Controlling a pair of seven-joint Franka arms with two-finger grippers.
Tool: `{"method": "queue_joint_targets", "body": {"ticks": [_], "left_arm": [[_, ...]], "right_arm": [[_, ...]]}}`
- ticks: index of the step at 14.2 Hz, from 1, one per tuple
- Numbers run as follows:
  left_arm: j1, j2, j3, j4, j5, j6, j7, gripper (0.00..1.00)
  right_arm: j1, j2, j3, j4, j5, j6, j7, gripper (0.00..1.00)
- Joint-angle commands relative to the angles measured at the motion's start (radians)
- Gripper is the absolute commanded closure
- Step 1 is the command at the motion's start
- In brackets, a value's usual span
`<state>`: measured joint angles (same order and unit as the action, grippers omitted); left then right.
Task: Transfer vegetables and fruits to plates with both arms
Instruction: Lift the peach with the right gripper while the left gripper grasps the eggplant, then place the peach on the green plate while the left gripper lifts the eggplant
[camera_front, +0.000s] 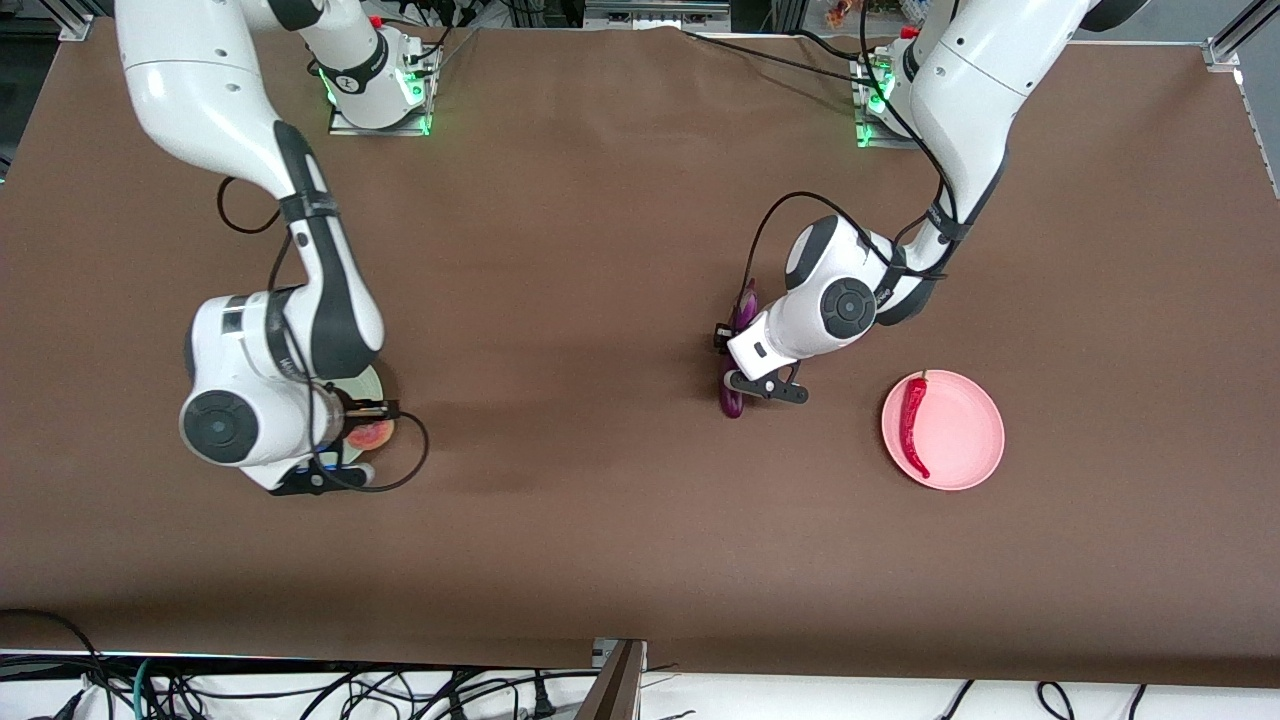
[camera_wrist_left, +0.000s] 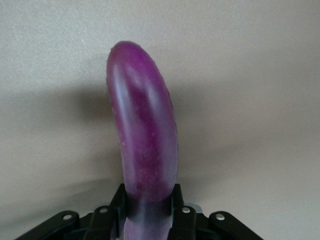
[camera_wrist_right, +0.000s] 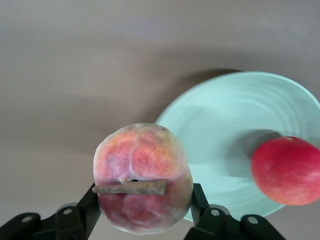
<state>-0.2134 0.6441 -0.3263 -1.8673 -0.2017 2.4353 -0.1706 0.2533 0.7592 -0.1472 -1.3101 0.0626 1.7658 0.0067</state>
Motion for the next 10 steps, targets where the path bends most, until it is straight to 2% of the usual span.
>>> {"method": "queue_joint_targets", "body": {"ticks": [1,3,7,8,9,10], "left_arm": [[0.015,-0.082,0.015,-0.007,-0.008,-0.114,0.006,0.99],[0.063,-0.139,0.029,0.013,0.016,-0.293,0.009,0.98],[0.147,-0.204,0.03,0.118,0.23,-0.542,0.013,0.92],[0.188,-0.221,0.029,0.125,0.257,-0.553,0.023,0.9],[0.228,-0.23,0.029,0.128,0.263,-0.555,0.07,0.86],[0.271,-0.233,0.03,0.128,0.265,-0.556,0.157,0.86]], "right_arm": [[-0.049,-0.029,0.009,-0.066,-0.012,0.009,-0.063,0.76],[-0.065,-0.028,0.009,-0.084,-0.009,0.015,-0.074,0.76],[-0.072,-0.003,0.009,-0.113,-0.007,0.055,-0.102,0.75],[-0.075,-0.001,0.009,-0.115,-0.007,0.064,-0.1,0.68],[-0.077,0.003,0.009,-0.112,-0.006,0.064,-0.1,0.39],[-0.078,0.002,0.008,-0.106,-0.003,0.06,-0.1,0.01]]}}
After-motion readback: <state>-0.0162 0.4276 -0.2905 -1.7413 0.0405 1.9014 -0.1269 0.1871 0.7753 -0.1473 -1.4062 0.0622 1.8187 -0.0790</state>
